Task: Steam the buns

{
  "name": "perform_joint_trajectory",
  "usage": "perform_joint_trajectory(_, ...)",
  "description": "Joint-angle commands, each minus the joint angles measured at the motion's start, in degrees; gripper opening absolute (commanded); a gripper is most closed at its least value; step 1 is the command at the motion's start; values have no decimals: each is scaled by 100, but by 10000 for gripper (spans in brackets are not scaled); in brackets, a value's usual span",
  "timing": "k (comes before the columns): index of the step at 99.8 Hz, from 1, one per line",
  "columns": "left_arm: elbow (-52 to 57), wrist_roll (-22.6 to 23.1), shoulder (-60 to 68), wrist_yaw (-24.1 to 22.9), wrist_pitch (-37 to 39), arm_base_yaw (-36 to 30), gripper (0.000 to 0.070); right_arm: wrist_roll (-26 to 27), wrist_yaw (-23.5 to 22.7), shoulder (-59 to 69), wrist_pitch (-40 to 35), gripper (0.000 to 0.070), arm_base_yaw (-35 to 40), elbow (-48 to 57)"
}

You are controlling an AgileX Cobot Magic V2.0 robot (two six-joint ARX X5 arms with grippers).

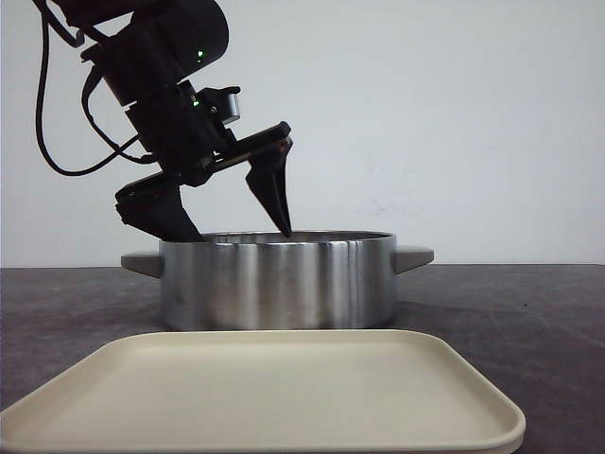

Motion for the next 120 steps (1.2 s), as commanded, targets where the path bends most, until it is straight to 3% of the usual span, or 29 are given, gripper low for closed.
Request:
perform_joint_trajectory(1,149,-70,74,39,-304,-31,675,59,15,120,0,14,61,68)
perform_joint_trajectory(11,442,-77,39,17,-942,-31,662,-66,188,192,-9,14,61,9)
perform_joint_trajectory(15,476,-77,-61,-2,-1029,-33,617,-114,341,214,-4,14,61,-50)
perform_joint_trajectory(25,472,-92,-564,-271,-1060,-87,435,-232,772,234,127,14,61,-350)
perform_joint_trajectory(33,468,-63,-1123,-627,-1043,-173,281,-313,817,192,450,14,59,-787)
perform_joint_trajectory(41,457,-39,-1762,-929,-1047,-229,95,-313,883,94,1016,14,61,-1392)
perform_joint_trajectory(47,444,28,-2227,-1172,-1045,-269,0,-321,881,-4,1602,14,61,-1921)
perform_joint_trajectory(73,-7,59,-4131,-1930,-1102,-280,0,-444,723,-262,3974,14,59,-3602)
perform_joint_trajectory(81,-262,57,-4607,-2210,-1132,-278,0,-463,730,-260,4247,14,55,-3644)
perform_joint_trajectory(96,-522,13,-5198,-2227,-1285,-278,0,-437,730,-260,4760,14,61,-3641)
perform_joint_trajectory(120,-518,20,-5549,-2253,-1633,-278,0,-442,752,-260,4885,14,61,-3641)
